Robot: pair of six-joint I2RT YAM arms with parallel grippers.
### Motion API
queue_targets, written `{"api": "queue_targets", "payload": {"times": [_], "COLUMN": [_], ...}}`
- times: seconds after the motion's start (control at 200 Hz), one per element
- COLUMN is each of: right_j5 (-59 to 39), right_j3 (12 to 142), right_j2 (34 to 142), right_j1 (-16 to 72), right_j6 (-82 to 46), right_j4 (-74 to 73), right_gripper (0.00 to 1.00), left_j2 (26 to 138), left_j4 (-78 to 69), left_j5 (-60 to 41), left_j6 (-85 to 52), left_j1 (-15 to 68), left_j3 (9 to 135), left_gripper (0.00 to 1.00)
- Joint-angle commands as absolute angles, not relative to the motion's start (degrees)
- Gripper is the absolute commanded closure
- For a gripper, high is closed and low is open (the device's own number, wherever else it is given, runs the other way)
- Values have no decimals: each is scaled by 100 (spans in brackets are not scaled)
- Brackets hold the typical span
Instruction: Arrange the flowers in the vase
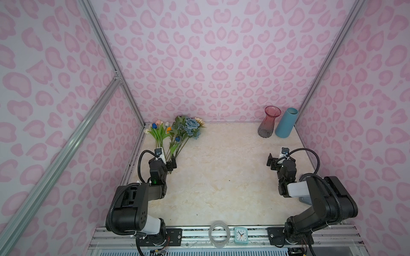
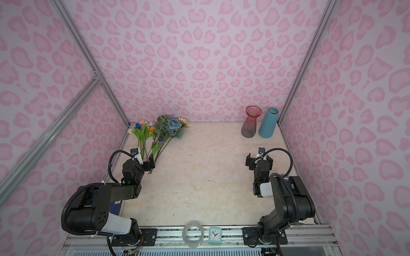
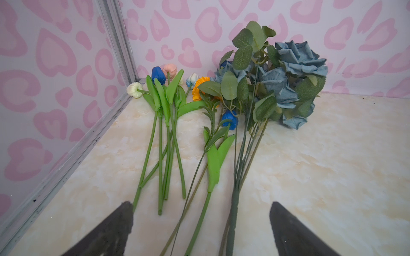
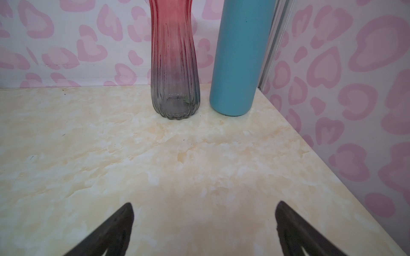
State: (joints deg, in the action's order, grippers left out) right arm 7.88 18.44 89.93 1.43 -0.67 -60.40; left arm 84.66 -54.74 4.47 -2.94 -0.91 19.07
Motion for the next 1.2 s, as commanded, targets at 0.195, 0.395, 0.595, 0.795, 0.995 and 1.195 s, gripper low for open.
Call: {"api": "queue_targets", "payload": {"times": [0.195,0.395,0.595,0.795,0.995,1.195], "right_j5": [714,760,830,-343,-938,-1228], "right_j3": [1872,1829,2750,3953,5361,5998], "right_j2": [8995,8975,7428,8239,9779,11036], "right_j1": [123,151,636,393,-42,-220], "right_j6": [-128,-93,-80,-527,-403,-415], "right_j4": [-6027,-6089,-3552,-3863,-4316,-5397], "right_gripper": [2,2,2,1,1,1], "left_j2": [8453,8420,6560,6445,6751,6676], "left_j4": [-5554,-5628,-3819,-3301,-3532,-3650], "left_j5": [398,415,1229,432,159,150], "left_j6": [-308,-297,-160,-638,-492,-530], "left_j1": [-108,-98,788,1509,2197,2325], "left_j3": [1934,1894,2514,3582,3715,3350], "left_gripper": [3,1,0,1,2,2]}}
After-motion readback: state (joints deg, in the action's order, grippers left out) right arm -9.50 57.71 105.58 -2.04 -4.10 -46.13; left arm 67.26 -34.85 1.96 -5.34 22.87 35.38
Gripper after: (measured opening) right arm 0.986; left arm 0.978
